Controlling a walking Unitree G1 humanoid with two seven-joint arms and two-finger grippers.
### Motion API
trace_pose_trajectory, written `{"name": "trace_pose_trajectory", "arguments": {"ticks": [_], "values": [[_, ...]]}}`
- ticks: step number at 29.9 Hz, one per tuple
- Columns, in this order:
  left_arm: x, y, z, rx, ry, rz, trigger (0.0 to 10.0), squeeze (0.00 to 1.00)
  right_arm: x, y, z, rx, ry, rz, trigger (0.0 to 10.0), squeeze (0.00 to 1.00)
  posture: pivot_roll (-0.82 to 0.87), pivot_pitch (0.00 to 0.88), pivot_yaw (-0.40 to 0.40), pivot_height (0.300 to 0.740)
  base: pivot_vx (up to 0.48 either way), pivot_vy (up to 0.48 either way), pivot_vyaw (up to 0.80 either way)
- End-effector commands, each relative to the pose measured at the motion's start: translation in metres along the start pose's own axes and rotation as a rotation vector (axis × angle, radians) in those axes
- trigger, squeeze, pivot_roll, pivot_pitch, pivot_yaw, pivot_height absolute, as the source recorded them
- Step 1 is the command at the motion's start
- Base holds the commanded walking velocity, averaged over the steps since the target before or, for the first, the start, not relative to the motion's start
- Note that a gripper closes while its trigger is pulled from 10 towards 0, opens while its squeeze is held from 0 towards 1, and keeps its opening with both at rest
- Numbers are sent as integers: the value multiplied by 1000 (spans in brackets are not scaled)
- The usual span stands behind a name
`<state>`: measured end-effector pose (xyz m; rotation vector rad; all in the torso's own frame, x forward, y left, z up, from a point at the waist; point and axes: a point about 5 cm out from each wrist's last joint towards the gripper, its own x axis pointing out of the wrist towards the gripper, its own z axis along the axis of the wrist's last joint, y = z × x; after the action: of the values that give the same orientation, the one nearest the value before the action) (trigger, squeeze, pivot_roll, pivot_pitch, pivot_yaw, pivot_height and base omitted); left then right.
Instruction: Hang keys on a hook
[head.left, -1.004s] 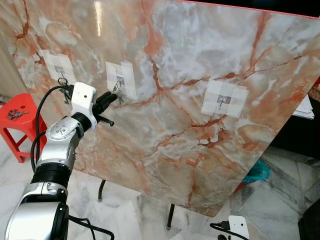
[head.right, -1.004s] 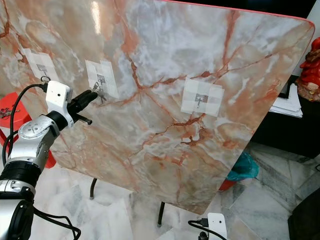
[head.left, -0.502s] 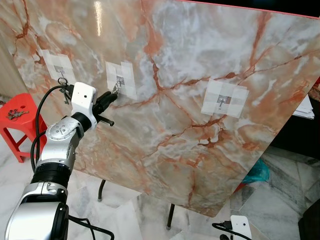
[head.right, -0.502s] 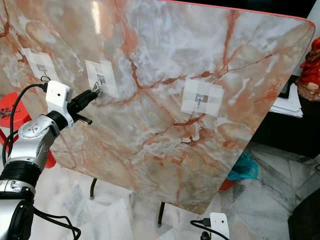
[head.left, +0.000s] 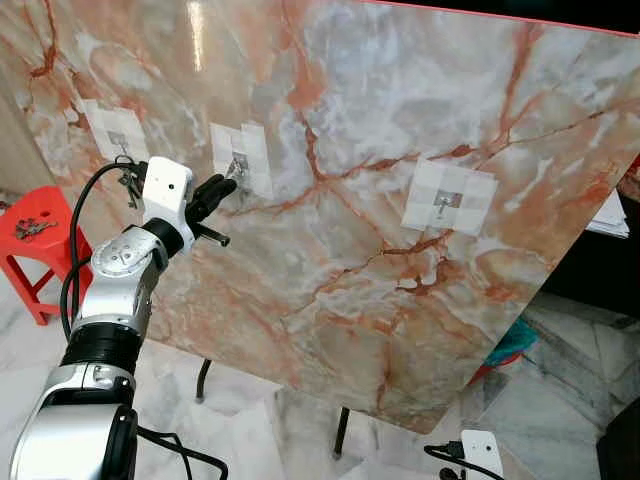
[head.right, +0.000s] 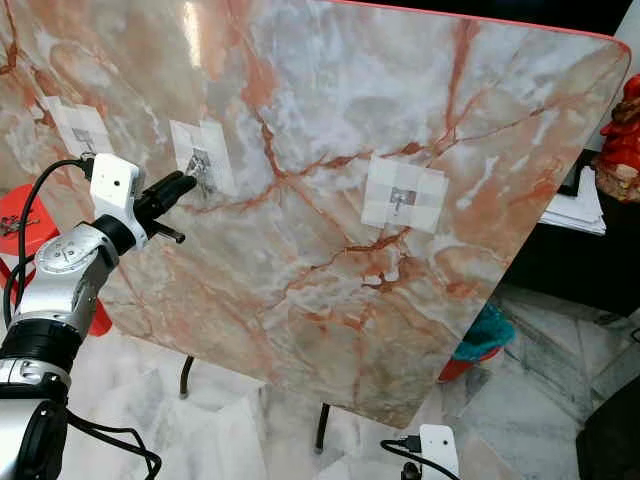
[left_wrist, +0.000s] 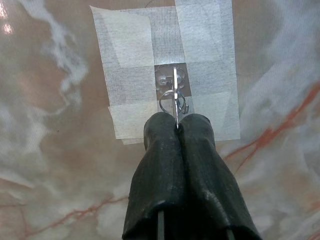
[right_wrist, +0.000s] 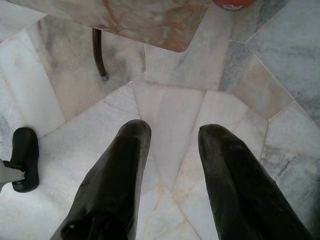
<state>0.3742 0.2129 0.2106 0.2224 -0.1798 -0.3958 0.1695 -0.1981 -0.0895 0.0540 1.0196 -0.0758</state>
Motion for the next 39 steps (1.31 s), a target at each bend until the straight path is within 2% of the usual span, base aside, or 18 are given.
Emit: {"name": "trace_pose_trajectory", "arguments": {"ticks": [1, 17, 25, 39], "values": [[1, -4, 5, 30, -15, -20, 10000, 0, 0, -1, 1, 1, 0, -5, 10000, 0, 132, 13, -59, 740, 0, 0, 0], [-1, -8, -3, 45, 34, -48, 10000, 0, 0, 0, 1, 2, 2, -3, 10000, 0, 132, 12, -57, 740, 0, 0, 0], [-6, -7, -10, 43, 60, -31, 10000, 0, 0, 1, 1, 0, 1, -1, 10000, 0, 134, 12, -57, 740, 0, 0, 0], [-10, -2, -10, 51, 61, -5, 10000, 0, 0, -2, 0, -1, 3, -4, 10000, 0, 134, 12, -59, 740, 0, 0, 0]]}}
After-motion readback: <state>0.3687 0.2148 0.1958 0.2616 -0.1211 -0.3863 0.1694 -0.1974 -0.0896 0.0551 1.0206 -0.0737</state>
